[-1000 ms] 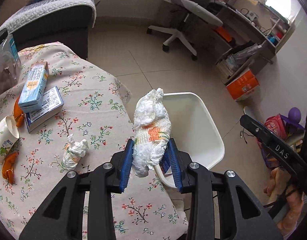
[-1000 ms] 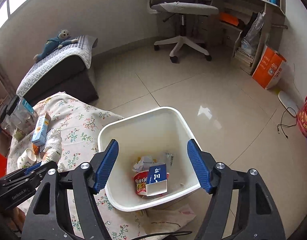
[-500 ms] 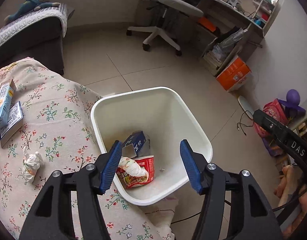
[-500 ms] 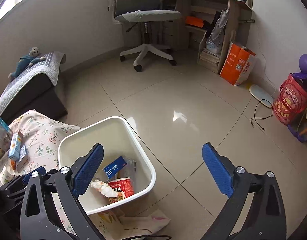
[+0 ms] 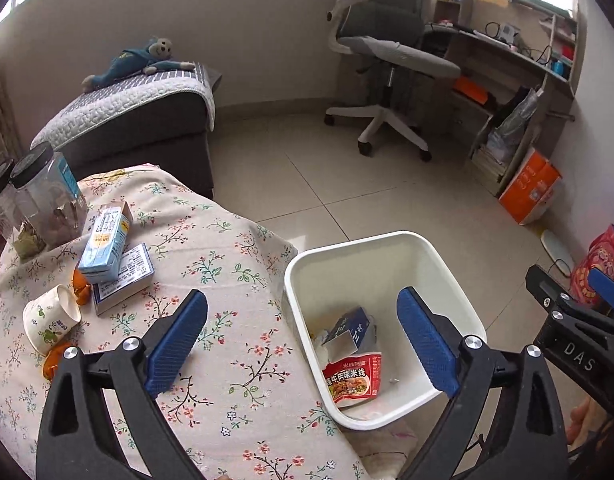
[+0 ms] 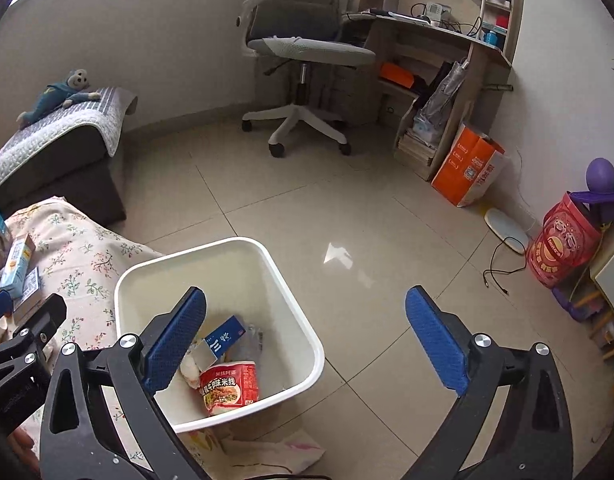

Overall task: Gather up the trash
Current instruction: 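Open the left gripper over the bin while the right gripper releases the blue box, then grasp the white paper cup with the left gripper while the right grasps the tissue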

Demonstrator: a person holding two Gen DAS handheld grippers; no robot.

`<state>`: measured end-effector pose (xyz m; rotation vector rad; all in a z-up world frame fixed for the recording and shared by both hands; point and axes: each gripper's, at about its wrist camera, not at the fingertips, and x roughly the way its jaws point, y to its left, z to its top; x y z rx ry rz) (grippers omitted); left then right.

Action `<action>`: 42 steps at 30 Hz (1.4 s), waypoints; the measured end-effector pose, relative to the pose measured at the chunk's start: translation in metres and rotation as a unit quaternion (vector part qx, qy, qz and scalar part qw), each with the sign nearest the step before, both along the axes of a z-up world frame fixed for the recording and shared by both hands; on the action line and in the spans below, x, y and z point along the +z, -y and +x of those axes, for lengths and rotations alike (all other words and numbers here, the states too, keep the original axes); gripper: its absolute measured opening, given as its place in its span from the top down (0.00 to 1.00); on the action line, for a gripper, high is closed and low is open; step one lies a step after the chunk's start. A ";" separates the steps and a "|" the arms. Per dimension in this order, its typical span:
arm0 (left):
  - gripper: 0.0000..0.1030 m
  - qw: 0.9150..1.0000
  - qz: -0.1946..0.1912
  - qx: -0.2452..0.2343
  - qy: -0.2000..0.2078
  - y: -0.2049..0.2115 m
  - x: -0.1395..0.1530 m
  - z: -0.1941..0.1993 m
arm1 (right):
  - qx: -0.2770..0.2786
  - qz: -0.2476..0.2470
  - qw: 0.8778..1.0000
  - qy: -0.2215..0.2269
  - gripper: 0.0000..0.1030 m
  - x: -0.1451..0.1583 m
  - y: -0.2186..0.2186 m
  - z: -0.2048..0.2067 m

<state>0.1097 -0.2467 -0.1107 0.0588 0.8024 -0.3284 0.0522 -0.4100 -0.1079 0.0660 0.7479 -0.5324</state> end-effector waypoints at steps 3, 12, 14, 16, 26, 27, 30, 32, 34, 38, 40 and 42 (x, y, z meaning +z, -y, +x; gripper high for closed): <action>0.10 1.000 0.007 0.016 0.000 -0.017 -0.001 0.003 | 0.016 -0.009 1.000 -0.001 0.07 0.003 -0.019 0.006; 0.09 0.998 0.004 0.067 -0.001 -0.080 0.007 0.010 | 0.059 -0.009 0.998 0.004 0.07 0.011 -0.073 0.023; 0.09 0.997 0.003 0.074 -0.006 -0.095 0.007 0.012 | 0.070 -0.010 0.997 0.002 0.07 0.010 -0.086 0.027; 0.09 0.996 0.010 0.083 -0.006 -0.108 0.008 0.013 | 0.082 -0.006 0.997 -0.001 0.07 0.009 -0.100 0.031; 0.09 0.991 0.071 0.100 -0.053 -0.179 -0.014 0.036 | 0.142 -0.008 0.989 -0.029 0.07 -0.001 -0.160 0.053; 0.09 0.989 0.090 0.097 -0.059 -0.185 -0.019 0.040 | 0.147 -0.009 0.988 -0.035 0.07 -0.004 -0.164 0.055; 0.09 0.983 0.149 0.069 -0.077 -0.198 -0.037 0.055 | 0.162 -0.014 0.985 -0.052 0.07 -0.011 -0.176 0.061; 0.09 0.976 0.186 0.059 -0.096 -0.208 -0.054 0.067 | 0.170 -0.017 0.983 -0.064 0.07 -0.017 -0.183 0.065; 0.09 0.971 0.203 0.048 -0.114 -0.216 -0.068 0.081 | 0.178 -0.008 0.981 -0.083 0.07 -0.025 -0.187 0.072; 0.09 0.962 0.247 0.008 -0.118 -0.214 -0.088 0.097 | 0.202 0.034 0.970 -0.127 0.07 -0.043 -0.196 0.086; 0.09 0.955 0.270 -0.019 -0.125 -0.211 -0.101 0.101 | 0.212 0.048 0.965 -0.148 0.07 -0.054 -0.202 0.093; 0.15 0.948 0.286 -0.033 -0.138 -0.214 -0.113 0.102 | 0.219 0.062 0.960 -0.165 0.07 -0.064 -0.209 0.099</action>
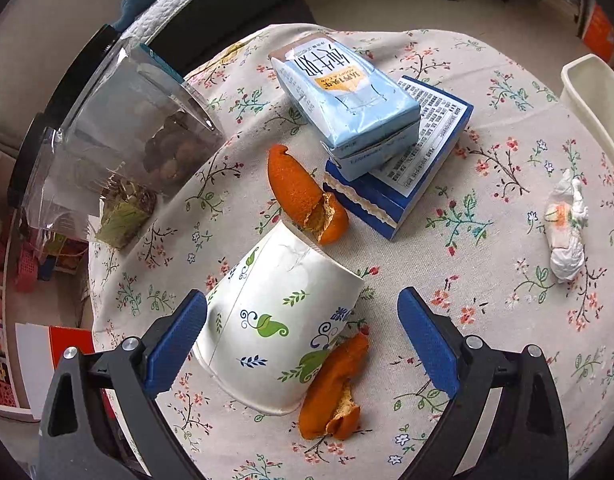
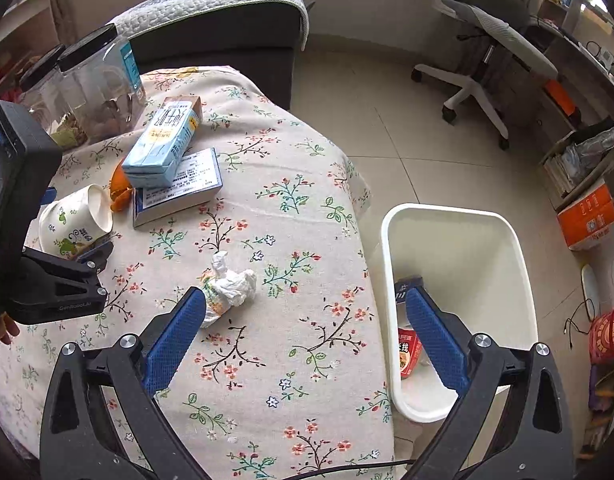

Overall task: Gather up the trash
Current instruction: 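Grasp the white paper cup with the left gripper while the right grasps the tissue, then carry the paper cup and tissue to the bin and release both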

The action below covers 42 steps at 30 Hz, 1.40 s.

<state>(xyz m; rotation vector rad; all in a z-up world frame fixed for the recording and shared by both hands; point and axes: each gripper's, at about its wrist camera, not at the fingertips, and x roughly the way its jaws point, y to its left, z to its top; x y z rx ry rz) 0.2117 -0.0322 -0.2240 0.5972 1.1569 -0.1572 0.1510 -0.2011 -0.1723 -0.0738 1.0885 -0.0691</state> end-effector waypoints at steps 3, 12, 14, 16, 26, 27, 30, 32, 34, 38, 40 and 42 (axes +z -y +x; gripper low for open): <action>0.36 1.000 -0.017 0.010 -0.005 -0.018 0.000 0.002 | 0.002 0.017 1.000 -0.020 0.07 -0.012 -0.009 0.008; 0.45 0.987 -0.134 0.086 -0.004 -0.078 0.039 -0.017 | -0.041 0.084 0.993 -0.066 0.19 -0.040 -0.027 0.030; 0.45 0.984 -0.151 0.100 0.004 -0.091 0.049 -0.026 | -0.045 0.084 0.993 -0.069 0.22 -0.045 -0.032 0.032; 0.45 0.978 -0.175 0.117 0.015 -0.105 0.062 -0.036 | -0.050 0.084 0.993 -0.073 0.28 -0.051 -0.036 0.035; 0.45 0.920 -0.324 0.200 0.092 -0.147 0.127 -0.071 | 0.014 0.108 0.994 0.008 0.73 -0.001 -0.069 0.013; 0.44 0.918 -0.324 0.203 0.102 -0.146 0.132 -0.075 | 0.023 0.119 0.992 0.026 0.73 0.012 -0.071 0.007; 0.44 0.913 -0.327 0.206 0.132 -0.138 0.147 -0.087 | 0.048 0.140 0.985 0.085 0.73 0.051 -0.077 -0.010; 0.44 0.910 -0.329 0.203 0.150 -0.130 0.155 -0.094 | 0.062 0.140 0.981 0.121 0.73 0.070 -0.077 -0.020; 0.44 0.909 -0.323 0.198 0.173 -0.121 0.162 -0.104 | 0.072 0.132 0.977 0.149 0.72 0.083 -0.081 -0.029; 0.44 0.905 -0.328 0.199 0.186 -0.114 0.158 -0.113 | 0.085 0.103 0.974 0.181 0.72 0.092 -0.080 -0.038; 0.44 0.905 -0.324 0.202 0.187 -0.111 0.152 -0.112 | 0.089 0.091 0.975 0.184 0.72 0.092 -0.078 -0.039; 0.44 0.905 -0.325 0.207 0.182 -0.110 0.145 -0.109 | 0.090 0.075 0.975 0.186 0.72 0.089 -0.075 -0.038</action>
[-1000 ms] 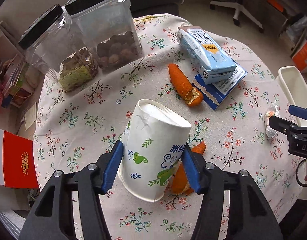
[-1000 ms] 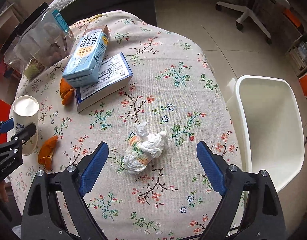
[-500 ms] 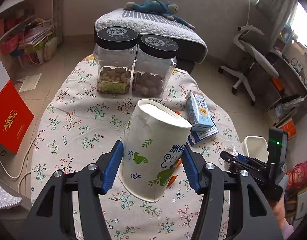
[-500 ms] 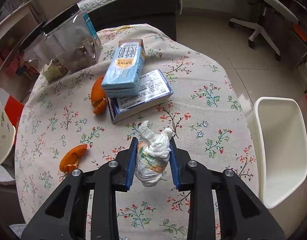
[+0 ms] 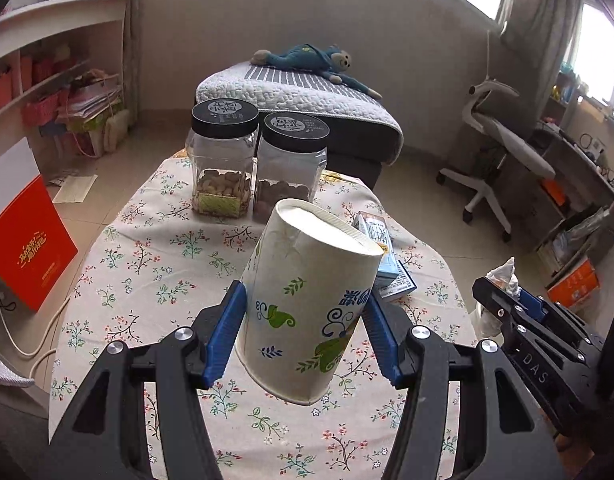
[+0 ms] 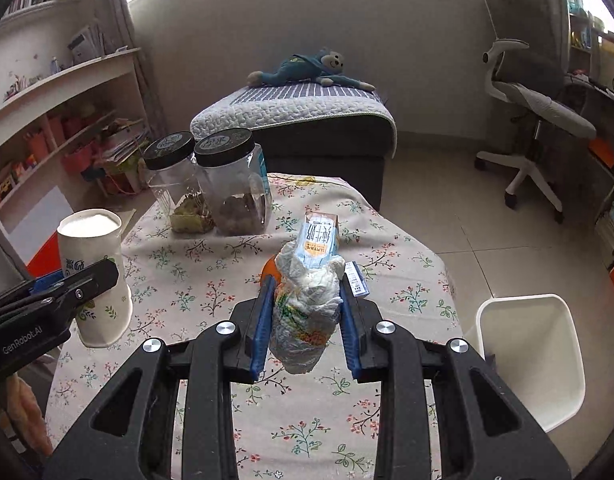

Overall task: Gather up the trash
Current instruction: 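Carry the paper cup and tissue to the bin and release both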

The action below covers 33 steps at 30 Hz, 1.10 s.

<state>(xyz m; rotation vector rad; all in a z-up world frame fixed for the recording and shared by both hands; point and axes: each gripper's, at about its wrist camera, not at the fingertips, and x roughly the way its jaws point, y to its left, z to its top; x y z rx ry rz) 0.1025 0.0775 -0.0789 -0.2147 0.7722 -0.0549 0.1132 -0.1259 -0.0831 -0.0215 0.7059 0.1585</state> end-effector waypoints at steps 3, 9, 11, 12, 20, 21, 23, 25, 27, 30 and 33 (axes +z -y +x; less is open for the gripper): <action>0.44 1.000 -0.008 0.000 -0.009 0.004 -0.008 0.004 | -0.003 -0.007 1.000 0.001 0.72 -0.002 0.006 -0.001; 0.44 1.000 -0.012 -0.004 0.002 0.018 -0.007 0.006 | -0.011 -0.009 1.000 0.005 0.72 0.000 0.018 -0.002; 0.44 1.000 -0.014 -0.007 0.001 0.024 -0.007 0.007 | -0.013 -0.012 1.000 0.009 0.72 0.001 0.021 -0.004; 0.44 1.000 -0.015 -0.009 0.000 0.027 -0.008 0.008 | -0.015 -0.014 1.000 0.011 0.72 0.002 0.023 -0.005; 0.43 0.999 -0.021 -0.032 0.002 0.058 -0.007 0.012 | -0.031 -0.030 0.999 0.014 0.72 0.000 0.046 -0.009; 0.43 0.999 -0.022 -0.035 0.002 0.063 -0.007 0.013 | -0.035 -0.031 0.999 0.014 0.72 0.000 0.051 -0.011; 0.43 0.999 -0.023 -0.044 0.001 0.074 -0.007 0.015 | -0.043 -0.033 0.998 0.014 0.72 0.000 0.062 -0.012; 0.43 0.998 -0.023 -0.054 0.001 0.086 -0.006 0.016 | -0.052 -0.034 0.998 0.015 0.72 0.000 0.073 -0.014; 0.43 0.998 -0.023 -0.065 0.002 0.098 -0.006 0.015 | -0.061 -0.034 0.997 0.016 0.72 0.002 0.084 -0.015; 0.43 0.996 -0.023 -0.080 0.004 0.116 -0.006 0.015 | -0.075 -0.031 0.997 0.016 0.72 0.004 0.100 -0.016; 0.43 0.995 -0.024 -0.093 0.003 0.133 -0.007 0.016 | -0.088 -0.029 0.996 0.016 0.72 0.005 0.115 -0.017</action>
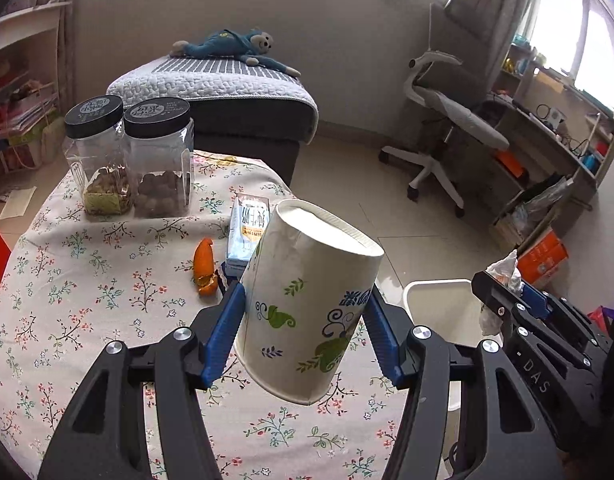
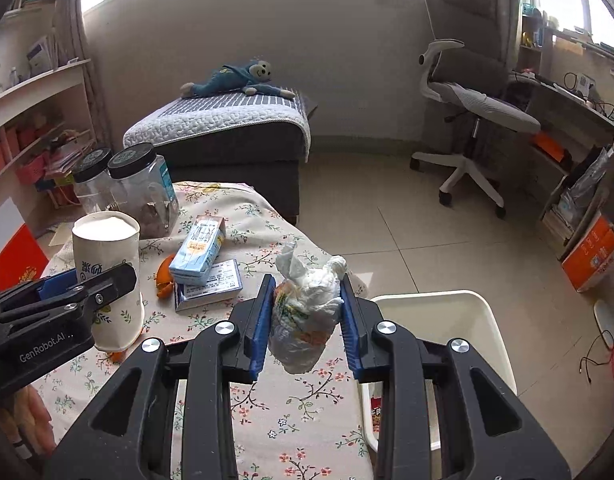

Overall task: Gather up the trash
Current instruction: 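Carry the paper cup and tissue to the bin and release both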

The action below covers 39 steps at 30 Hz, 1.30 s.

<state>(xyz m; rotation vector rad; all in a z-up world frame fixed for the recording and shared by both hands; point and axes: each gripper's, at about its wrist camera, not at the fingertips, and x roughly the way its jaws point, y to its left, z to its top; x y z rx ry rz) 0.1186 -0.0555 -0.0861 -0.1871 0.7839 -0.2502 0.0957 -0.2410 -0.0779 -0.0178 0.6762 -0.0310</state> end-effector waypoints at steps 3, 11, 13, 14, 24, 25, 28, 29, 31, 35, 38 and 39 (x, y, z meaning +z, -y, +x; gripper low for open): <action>0.43 1.000 -0.001 -0.011 -0.001 0.015 -0.001 0.001 | -0.016 -0.003 1.000 -0.002 0.71 -0.002 0.016 0.000; 0.43 0.999 -0.010 -0.041 -0.005 0.059 -0.004 0.007 | -0.074 0.001 0.997 -0.016 0.71 -0.011 0.074 0.000; 0.43 0.999 -0.010 -0.050 -0.005 0.072 -0.004 0.008 | -0.092 0.004 0.996 -0.018 0.68 -0.012 0.089 -0.002; 0.43 0.998 -0.010 -0.055 -0.005 0.080 -0.005 0.008 | -0.103 0.005 0.995 -0.018 0.67 -0.012 0.097 -0.004; 0.43 0.994 -0.017 -0.107 -0.008 0.151 -0.010 0.009 | -0.201 0.011 0.980 -0.007 0.29 -0.013 0.166 -0.027; 0.43 0.994 -0.017 -0.111 -0.009 0.157 -0.011 0.009 | -0.208 0.010 0.978 -0.007 0.27 -0.014 0.172 -0.029; 0.43 0.992 -0.022 -0.127 -0.014 0.176 -0.014 0.009 | -0.227 0.007 0.974 -0.007 0.21 -0.016 0.185 -0.037; 0.42 0.991 -0.024 -0.133 -0.016 0.182 -0.015 0.008 | -0.233 0.004 0.972 -0.008 0.20 -0.017 0.188 -0.040; 0.41 0.988 -0.029 -0.148 -0.020 0.194 -0.017 0.009 | -0.245 -0.002 0.969 -0.011 0.17 -0.019 0.194 -0.043; 0.38 0.982 -0.042 -0.179 -0.034 0.218 -0.021 0.012 | -0.266 -0.011 0.964 -0.008 0.12 -0.019 0.202 -0.051; 0.25 0.983 -0.028 -0.178 -0.025 0.224 -0.020 0.009 | -0.277 -0.026 0.960 0.004 0.07 -0.017 0.201 -0.056; 0.23 0.984 -0.027 -0.177 -0.022 0.223 -0.019 0.007 | -0.279 -0.029 0.960 0.008 0.07 -0.016 0.201 -0.058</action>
